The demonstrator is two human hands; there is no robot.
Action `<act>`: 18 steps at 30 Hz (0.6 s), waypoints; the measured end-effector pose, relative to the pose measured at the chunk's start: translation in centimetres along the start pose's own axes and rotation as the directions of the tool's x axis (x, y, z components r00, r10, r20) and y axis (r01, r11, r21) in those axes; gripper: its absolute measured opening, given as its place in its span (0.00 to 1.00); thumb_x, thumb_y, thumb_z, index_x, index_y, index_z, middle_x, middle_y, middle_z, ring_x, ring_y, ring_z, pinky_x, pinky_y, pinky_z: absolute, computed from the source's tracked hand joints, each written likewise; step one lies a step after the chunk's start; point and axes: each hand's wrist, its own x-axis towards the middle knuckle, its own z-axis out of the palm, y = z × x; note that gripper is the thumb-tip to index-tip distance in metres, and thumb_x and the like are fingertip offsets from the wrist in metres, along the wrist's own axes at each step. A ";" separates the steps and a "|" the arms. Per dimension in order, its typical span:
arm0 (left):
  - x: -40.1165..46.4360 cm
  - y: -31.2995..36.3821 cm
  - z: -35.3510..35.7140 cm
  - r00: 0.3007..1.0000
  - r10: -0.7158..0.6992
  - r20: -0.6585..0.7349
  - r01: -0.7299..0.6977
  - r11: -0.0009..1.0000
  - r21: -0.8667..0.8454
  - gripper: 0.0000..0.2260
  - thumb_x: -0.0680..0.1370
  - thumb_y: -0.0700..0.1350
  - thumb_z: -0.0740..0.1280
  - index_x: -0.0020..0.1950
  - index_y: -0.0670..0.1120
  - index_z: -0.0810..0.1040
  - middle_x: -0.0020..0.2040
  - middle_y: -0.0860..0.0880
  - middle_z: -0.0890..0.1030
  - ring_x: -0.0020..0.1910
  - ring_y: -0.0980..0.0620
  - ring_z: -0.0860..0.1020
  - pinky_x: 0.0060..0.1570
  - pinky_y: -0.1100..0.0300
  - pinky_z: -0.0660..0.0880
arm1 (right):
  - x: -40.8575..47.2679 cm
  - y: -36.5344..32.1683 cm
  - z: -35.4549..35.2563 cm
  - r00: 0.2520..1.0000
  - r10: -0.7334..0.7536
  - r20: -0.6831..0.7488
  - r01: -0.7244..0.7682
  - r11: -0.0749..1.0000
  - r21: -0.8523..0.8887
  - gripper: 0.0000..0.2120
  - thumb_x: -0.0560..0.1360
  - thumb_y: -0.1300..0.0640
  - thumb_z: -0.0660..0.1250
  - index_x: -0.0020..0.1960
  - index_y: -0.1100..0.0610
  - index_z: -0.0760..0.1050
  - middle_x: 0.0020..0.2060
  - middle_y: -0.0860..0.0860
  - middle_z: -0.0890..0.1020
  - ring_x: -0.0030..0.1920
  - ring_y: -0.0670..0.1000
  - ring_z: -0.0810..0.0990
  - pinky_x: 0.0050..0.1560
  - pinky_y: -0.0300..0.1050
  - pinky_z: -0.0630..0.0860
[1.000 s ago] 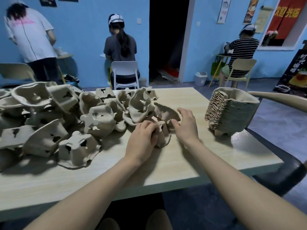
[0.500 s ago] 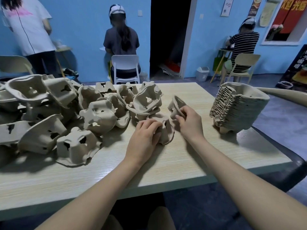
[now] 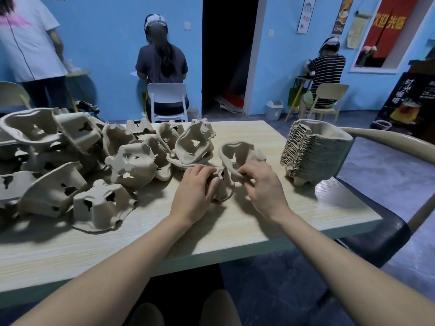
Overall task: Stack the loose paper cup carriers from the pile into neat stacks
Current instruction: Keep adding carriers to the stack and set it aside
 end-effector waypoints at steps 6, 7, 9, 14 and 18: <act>4.7 2.3 -2.7 0.978 -0.196 -0.070 0.175 0.958 -0.229 0.12 0.80 0.49 0.60 0.58 0.42 0.73 0.50 0.48 0.74 0.48 0.51 0.74 0.50 0.60 0.69 | 1.2 0.0 -1.9 0.994 -0.105 0.000 0.105 0.990 0.090 0.04 0.67 0.66 0.71 0.42 0.60 0.81 0.38 0.49 0.81 0.43 0.55 0.75 0.43 0.42 0.70; 5.6 2.7 -3.2 0.971 -0.240 -0.003 0.233 0.944 -0.236 0.13 0.81 0.50 0.59 0.57 0.42 0.74 0.48 0.48 0.75 0.47 0.50 0.75 0.49 0.58 0.71 | 1.3 -0.1 -2.2 0.992 -0.122 0.008 0.121 0.987 0.107 0.05 0.67 0.66 0.71 0.42 0.60 0.81 0.38 0.47 0.80 0.43 0.55 0.75 0.43 0.44 0.71; 7.1 3.4 -4.1 0.934 -0.313 0.175 0.344 0.920 -0.188 0.14 0.81 0.51 0.58 0.53 0.43 0.76 0.41 0.49 0.77 0.40 0.51 0.75 0.42 0.58 0.70 | 1.4 -0.3 -2.7 0.989 -0.143 0.032 0.137 0.979 0.151 0.06 0.67 0.67 0.72 0.42 0.60 0.82 0.39 0.44 0.77 0.43 0.53 0.75 0.44 0.42 0.72; 8.3 4.0 -5.3 0.844 -0.402 0.354 0.504 0.820 -0.272 0.09 0.77 0.42 0.65 0.37 0.43 0.76 0.32 0.48 0.77 0.28 0.54 0.72 0.25 0.67 0.69 | 1.6 -0.4 -3.6 0.987 -0.129 0.095 0.111 0.978 0.176 0.07 0.66 0.68 0.72 0.44 0.61 0.82 0.42 0.51 0.81 0.47 0.55 0.75 0.49 0.41 0.70; 8.0 3.5 -4.9 0.793 -0.523 0.311 0.608 0.669 -0.426 0.03 0.77 0.37 0.64 0.42 0.41 0.73 0.35 0.45 0.77 0.28 0.52 0.72 0.30 0.61 0.71 | 1.9 0.3 -3.8 0.992 0.109 0.070 -0.116 0.988 0.098 0.21 0.68 0.68 0.70 0.60 0.61 0.75 0.54 0.56 0.74 0.56 0.53 0.72 0.62 0.38 0.65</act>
